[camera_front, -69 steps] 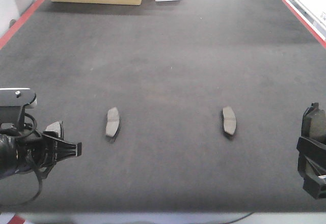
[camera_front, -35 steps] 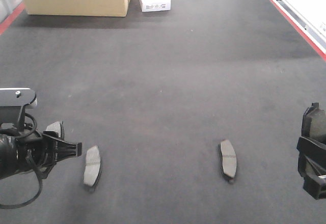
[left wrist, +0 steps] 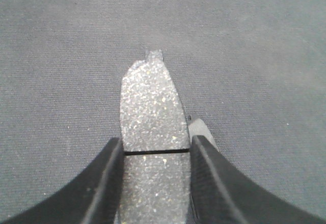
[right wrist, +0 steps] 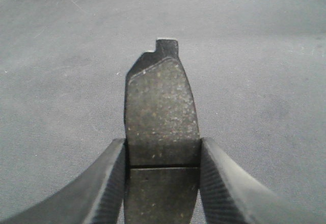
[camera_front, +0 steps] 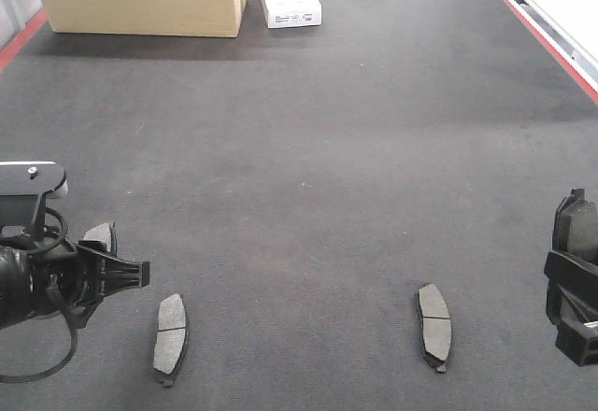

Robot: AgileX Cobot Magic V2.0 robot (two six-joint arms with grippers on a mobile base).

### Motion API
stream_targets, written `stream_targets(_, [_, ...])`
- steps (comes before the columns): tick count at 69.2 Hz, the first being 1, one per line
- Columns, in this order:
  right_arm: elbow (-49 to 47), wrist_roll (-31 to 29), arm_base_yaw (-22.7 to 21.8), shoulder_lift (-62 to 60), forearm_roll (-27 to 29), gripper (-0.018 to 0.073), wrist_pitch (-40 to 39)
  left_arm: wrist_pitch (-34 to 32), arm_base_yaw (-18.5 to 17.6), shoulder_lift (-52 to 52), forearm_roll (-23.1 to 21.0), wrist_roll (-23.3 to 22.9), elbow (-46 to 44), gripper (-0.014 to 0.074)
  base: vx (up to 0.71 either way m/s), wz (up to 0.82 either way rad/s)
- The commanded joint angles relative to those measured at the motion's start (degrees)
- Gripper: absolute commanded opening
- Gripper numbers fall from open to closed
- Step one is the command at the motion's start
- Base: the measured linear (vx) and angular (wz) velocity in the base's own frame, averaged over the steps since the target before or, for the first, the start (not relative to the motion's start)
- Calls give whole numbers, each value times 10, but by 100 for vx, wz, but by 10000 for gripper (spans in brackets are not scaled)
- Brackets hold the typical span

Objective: Move and align brake pads A on conveyor
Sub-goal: 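Position the base over the belt holding both pads, then lower the left gripper's brake pad onto the belt beside the placed pads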

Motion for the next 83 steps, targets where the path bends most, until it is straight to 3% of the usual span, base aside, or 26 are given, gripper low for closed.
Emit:
stream_targets(1, [-18, -6, -2, -1, -9, 24, -51, -21, 0, -14, 19, -3, -14, 167, 2, 1])
stream_targets(83, [-18, -6, -2, -1, -9, 24, -51, -29, 0, -14, 19, -3, -14, 167, 0, 0])
